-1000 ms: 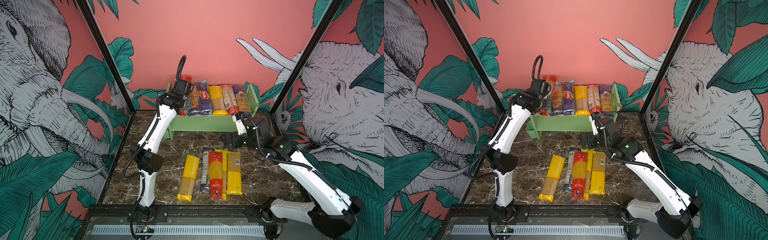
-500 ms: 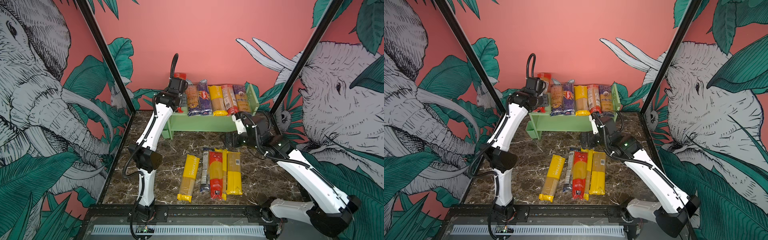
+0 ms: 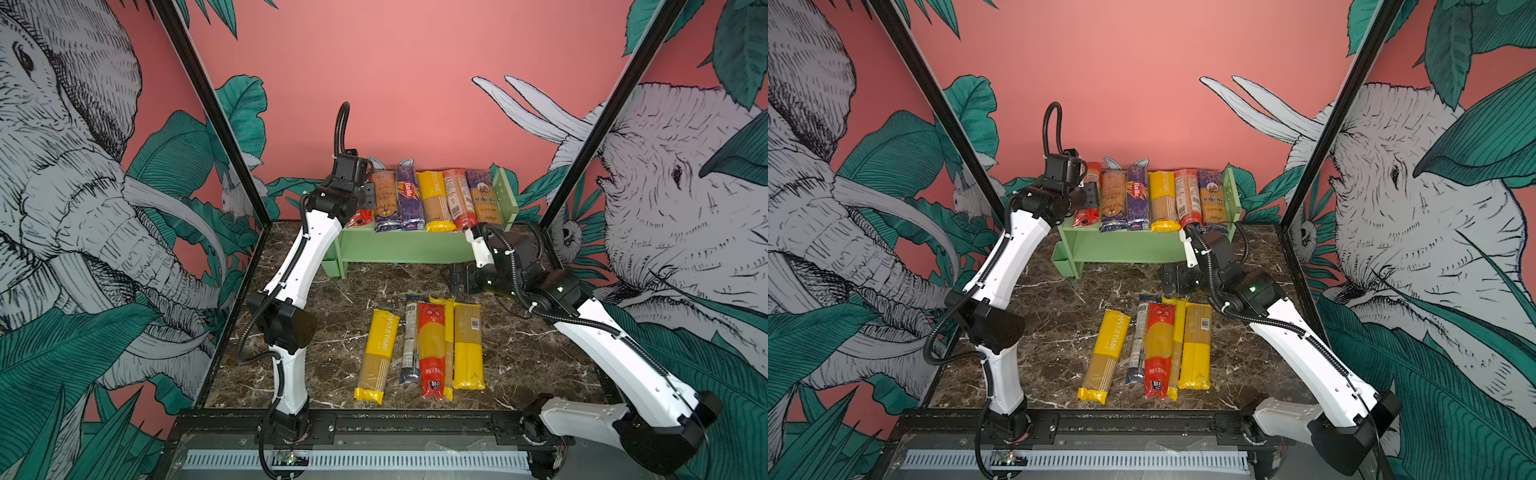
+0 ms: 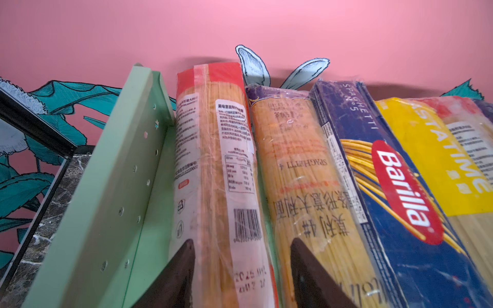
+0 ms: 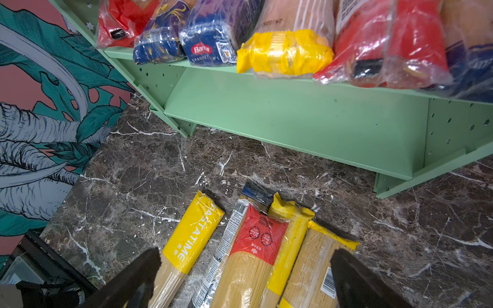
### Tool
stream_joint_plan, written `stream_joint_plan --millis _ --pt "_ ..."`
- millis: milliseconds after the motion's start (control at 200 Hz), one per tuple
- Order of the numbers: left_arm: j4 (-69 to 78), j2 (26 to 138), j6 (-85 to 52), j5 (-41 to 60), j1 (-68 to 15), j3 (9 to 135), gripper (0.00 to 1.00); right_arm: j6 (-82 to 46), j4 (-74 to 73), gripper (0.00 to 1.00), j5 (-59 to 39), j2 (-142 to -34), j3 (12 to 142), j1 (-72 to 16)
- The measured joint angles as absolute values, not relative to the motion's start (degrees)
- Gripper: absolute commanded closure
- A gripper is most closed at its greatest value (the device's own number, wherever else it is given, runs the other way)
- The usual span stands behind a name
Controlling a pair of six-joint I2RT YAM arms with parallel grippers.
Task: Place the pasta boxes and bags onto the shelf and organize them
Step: 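Open the left gripper and withdraw it back over the table packs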
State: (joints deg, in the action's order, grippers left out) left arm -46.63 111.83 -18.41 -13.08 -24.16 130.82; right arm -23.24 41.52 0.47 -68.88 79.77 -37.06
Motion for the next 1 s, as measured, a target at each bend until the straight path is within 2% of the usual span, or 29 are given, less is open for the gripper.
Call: stream_joint_plan --millis 70,270,620,665,690,725,995 --pt "-46.0 109.3 -18.6 -12.1 -24.2 127.5 0.42 -23.7 41.7 0.01 0.6 -68.6 79.7 -37.1" --pt "-42.5 98.0 -19.6 -10.0 -25.0 113.9 0.31 -24.5 43.6 0.01 2.6 -66.3 77.8 -38.2" --pt "-30.0 69.1 -20.5 -3.9 -33.5 79.5 0.22 -28.5 46.9 0.01 13.6 -64.6 73.1 -51.2" --pt "-28.7 65.9 -21.3 -3.3 -33.6 74.4 0.18 -29.6 47.0 0.01 15.0 -64.4 71.7 -53.0" --pt "-28.2 64.2 -21.5 -2.9 -33.6 71.7 0.06 -30.2 47.0 0.01 15.7 -64.4 70.9 -53.9" --pt "-27.8 62.2 -21.8 -2.5 -33.6 68.1 0.01 -31.2 47.0 0.01 16.6 -64.4 69.8 -55.3" --pt "-26.8 52.3 -24.7 -0.7 -33.6 50.3 0.01 -38.9 46.3 0.01 22.2 -67.7 64.7 -64.6"
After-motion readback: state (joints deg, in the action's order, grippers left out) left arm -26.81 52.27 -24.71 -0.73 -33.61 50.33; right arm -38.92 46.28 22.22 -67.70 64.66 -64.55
